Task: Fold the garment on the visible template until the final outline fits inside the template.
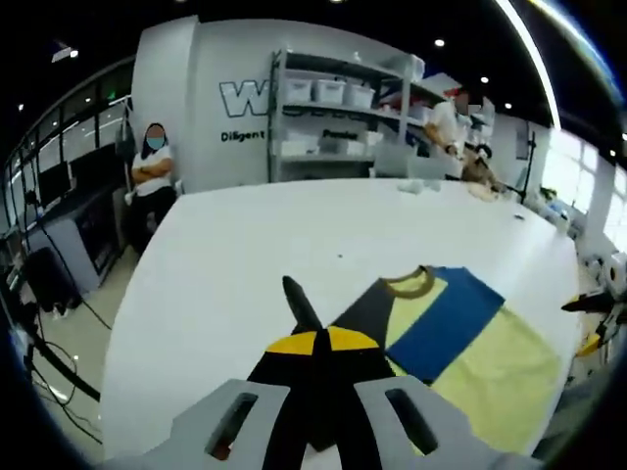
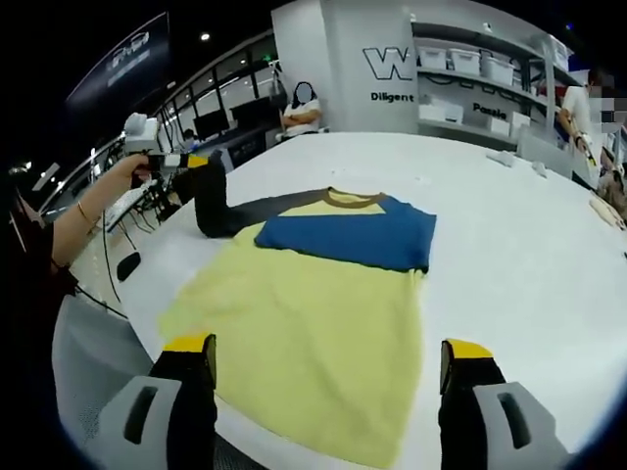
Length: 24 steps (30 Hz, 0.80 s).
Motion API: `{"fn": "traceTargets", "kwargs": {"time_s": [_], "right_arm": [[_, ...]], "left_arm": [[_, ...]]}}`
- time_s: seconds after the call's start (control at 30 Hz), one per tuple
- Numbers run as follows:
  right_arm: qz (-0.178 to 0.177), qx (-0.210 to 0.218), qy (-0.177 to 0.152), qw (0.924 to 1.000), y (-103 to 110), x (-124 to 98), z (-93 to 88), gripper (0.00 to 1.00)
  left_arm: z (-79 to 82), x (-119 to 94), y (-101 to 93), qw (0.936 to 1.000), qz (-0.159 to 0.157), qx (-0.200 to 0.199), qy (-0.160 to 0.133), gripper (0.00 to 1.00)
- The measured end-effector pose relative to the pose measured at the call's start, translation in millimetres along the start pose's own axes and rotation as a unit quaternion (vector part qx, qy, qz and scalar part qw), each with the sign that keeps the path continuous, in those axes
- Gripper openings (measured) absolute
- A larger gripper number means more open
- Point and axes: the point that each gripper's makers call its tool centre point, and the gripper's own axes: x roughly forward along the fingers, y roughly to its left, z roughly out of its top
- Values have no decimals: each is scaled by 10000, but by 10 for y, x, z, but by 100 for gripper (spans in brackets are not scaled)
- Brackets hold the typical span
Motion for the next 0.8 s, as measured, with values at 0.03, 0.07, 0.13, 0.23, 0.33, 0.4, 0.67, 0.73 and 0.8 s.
{"fn": "traceTargets", "kwargs": {"time_s": [0.03, 0.07, 0.13, 0.23, 0.33, 0.4, 0.67, 0.73, 0.8], "right_arm": [[5, -5, 11, 10000, 3, -1, -4, 93], [3, -14, 25, 10000, 4, -2, -10, 93], [2, -20, 43, 10000, 2, -1, -20, 93], [29, -32, 17, 10000, 13, -8, -17, 94], [53, -32, 26, 10000, 20, -11, -24, 94], [48, -60, 59, 10000, 13, -11, -39, 94], [24, -51, 64, 10000, -4, -28, -44, 94], [15, -51, 77, 10000, -8, -33, -54, 94], [12, -39, 82, 10000, -9, -35, -62, 94]], "left_arm": [[26, 10, -37, 10000, -30, 74, -6, 0], [57, 27, -86, 9999, -58, 118, 5, 0], [103, 49, -146, 9998, -114, 152, -19, 0], [196, 90, -256, 9996, -219, 173, -88, 0], [270, 128, -386, 9990, -362, 219, -150, 0], [309, 160, -474, 9985, -443, 277, -168, 0], [400, 262, -873, 9956, -797, 446, -195, 0], [405, 289, -961, 9950, -865, 475, -182, 0], [404, 316, -1043, 9944, -909, 510, -163, 0]]}}
